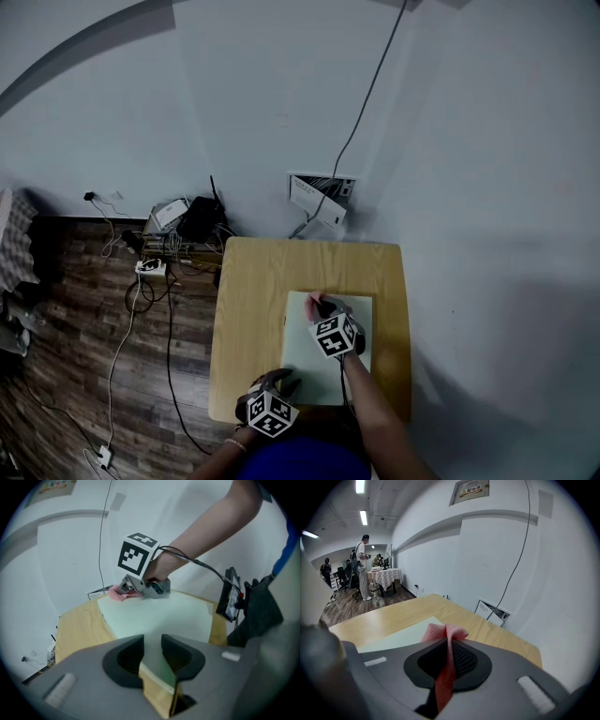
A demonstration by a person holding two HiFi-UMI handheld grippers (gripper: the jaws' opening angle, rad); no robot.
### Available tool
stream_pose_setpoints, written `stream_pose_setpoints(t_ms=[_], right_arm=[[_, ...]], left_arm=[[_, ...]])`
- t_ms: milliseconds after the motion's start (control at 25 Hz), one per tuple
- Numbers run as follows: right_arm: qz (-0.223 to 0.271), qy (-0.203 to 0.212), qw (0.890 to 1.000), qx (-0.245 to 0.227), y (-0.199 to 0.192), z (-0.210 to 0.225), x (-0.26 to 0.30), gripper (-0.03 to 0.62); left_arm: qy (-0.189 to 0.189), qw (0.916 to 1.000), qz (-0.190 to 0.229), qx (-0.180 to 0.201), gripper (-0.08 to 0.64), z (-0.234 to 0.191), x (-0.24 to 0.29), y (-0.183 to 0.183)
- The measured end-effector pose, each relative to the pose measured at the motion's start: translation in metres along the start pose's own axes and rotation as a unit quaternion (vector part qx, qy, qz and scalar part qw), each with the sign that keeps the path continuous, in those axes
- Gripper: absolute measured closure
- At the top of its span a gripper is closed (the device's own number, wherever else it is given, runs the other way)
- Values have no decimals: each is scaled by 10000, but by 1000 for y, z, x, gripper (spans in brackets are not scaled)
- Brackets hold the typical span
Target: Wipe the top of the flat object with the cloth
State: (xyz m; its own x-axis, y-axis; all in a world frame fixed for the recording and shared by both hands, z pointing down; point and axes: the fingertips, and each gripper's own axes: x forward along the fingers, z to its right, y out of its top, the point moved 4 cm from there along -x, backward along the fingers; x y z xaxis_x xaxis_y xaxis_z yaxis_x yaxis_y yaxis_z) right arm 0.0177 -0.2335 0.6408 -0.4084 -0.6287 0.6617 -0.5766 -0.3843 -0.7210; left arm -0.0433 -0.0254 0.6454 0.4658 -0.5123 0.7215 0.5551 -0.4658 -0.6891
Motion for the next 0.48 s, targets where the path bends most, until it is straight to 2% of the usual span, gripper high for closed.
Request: stream_pose_setpoints(t_ms=[480], right_arm=[[-89,-269,9993,231,-27,32,-18,578]], left_arm=[[96,9999,-30,-46,445,3,1,-1]])
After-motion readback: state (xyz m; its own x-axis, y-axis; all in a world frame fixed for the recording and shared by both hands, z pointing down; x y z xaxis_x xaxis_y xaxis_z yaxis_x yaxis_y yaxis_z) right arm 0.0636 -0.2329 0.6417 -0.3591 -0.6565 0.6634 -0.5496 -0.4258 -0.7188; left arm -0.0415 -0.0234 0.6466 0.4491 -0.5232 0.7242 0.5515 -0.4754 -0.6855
